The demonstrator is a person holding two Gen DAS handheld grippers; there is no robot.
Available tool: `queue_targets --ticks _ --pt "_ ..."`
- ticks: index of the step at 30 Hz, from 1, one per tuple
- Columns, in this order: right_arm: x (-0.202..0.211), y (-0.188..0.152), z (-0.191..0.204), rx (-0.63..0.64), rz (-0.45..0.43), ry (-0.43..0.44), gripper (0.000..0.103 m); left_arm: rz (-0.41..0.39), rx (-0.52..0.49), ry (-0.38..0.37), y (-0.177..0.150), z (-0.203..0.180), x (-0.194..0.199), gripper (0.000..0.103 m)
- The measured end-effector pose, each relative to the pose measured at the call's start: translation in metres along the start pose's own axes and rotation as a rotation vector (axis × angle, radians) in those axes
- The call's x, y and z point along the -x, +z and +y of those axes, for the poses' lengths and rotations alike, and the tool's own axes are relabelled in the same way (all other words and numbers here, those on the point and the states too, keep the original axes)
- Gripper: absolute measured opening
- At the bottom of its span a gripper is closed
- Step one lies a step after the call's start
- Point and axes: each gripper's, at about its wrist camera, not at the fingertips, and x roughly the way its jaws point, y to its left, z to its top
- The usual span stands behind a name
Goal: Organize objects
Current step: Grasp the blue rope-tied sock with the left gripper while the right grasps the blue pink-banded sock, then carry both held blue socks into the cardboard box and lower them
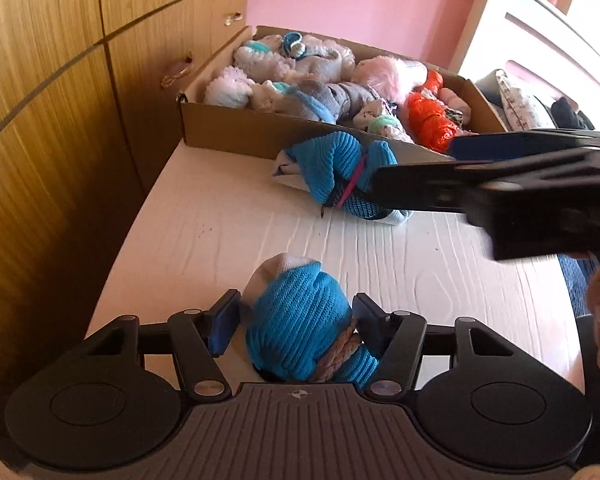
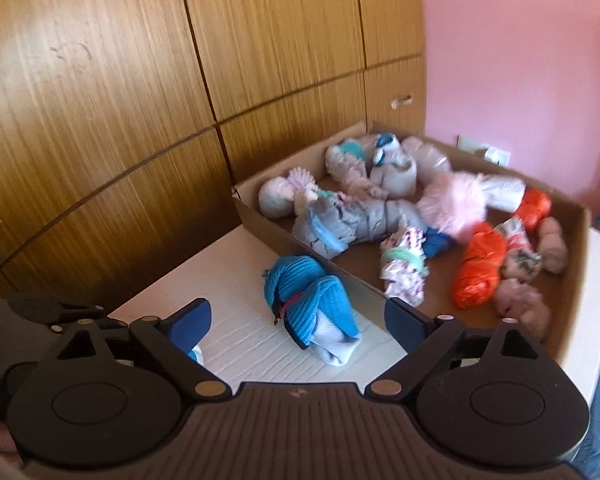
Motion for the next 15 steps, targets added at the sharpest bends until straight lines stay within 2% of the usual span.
queue_targets --ticks 2,10,11,14,15 --pt "-0.010 0.001 0.000 -0.010 0.022 0.008 0.077 0.001 -0.007 -0.006 0.001 0.000 0.000 0.065" --pt "-0.037 0.000 0.003 0.035 0.076 0.000 0.074 0.003 -0.071 -0.016 0.001 0.000 0.001 0.064" --pt "-0.041 0.000 0.002 0.035 0.085 0.006 0.072 0.004 -0.068 -0.019 0.002 0.000 0.001 0.064" --pt "-0.052 -0.004 0.000 0.038 0.120 0.017 0.050 0.005 -0.073 -0.021 0.002 0.001 -0.001 0.066" --pt "-0.051 -0.005 0.002 0.053 0.105 0.007 0.046 0.004 -0.075 -0.018 0.002 0.001 -0.001 0.066"
